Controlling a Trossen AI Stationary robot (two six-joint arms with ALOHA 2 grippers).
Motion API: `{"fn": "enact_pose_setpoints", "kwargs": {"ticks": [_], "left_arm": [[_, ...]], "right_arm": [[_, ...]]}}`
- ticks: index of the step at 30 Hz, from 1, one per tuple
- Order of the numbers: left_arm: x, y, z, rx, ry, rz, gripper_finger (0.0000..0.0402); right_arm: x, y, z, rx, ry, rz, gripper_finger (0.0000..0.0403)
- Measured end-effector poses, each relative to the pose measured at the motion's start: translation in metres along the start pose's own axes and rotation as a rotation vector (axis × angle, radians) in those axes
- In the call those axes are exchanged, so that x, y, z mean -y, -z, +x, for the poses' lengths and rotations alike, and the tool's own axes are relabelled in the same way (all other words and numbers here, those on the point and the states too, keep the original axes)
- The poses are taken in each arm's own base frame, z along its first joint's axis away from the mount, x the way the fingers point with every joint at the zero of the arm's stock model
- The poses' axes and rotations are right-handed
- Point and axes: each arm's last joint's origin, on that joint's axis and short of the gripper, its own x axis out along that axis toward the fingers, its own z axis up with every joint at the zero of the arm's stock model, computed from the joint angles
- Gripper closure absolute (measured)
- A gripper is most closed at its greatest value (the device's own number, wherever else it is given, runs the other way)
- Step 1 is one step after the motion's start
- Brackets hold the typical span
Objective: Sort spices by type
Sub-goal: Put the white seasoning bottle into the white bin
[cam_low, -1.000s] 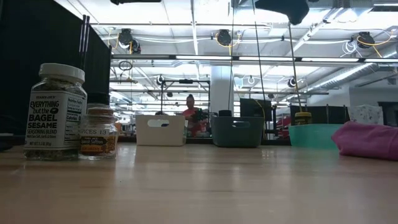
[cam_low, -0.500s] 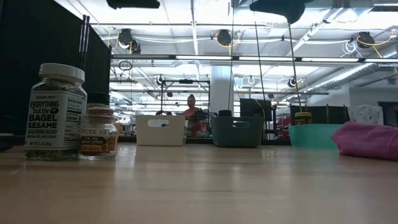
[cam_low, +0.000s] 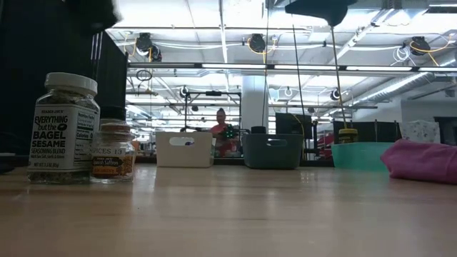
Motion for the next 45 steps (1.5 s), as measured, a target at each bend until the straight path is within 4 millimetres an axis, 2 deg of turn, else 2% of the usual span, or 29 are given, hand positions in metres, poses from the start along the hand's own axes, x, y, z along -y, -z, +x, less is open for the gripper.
{"fn": "enact_pose_setpoints", "kwargs": {"ticks": [4, 12, 17, 21, 24, 31, 45], "left_arm": [[0.004, 0.001, -0.008, -0.122, -0.054, -0.146, 0.0087], [0.015, -0.011, -0.019, -0.282, -0.261, -0.140, 0.0087], [0.025, -0.021, -0.007, -0.371, -0.334, 0.040, 0.0087], [0.028, -0.016, 0.009, -0.431, -0.328, 0.205, 0.0087], [0.025, -0.011, 0.017, -0.487, -0.363, 0.242, 0.0087], [0.023, -0.011, 0.023, -0.457, -0.432, 0.273, 0.0087], [0.022, -0.011, 0.027, -0.417, -0.435, 0.283, 0.0087]], "right_arm": [[0.002, 0.000, 0.001, 0.000, 0.011, 0.003, 0.0147], [0.008, -0.001, 0.003, 0.005, 0.036, 0.010, 0.0147], [0.011, -0.001, 0.004, 0.004, 0.048, 0.013, 0.0147], [0.012, -0.001, 0.005, 0.003, 0.051, 0.014, 0.0147], [0.012, 0.000, 0.005, -0.006, 0.050, 0.013, 0.0147], [0.012, 0.002, 0.005, -0.023, 0.048, 0.025, 0.0147], [0.012, 0.004, 0.005, -0.042, 0.049, 0.042, 0.0147]]}}
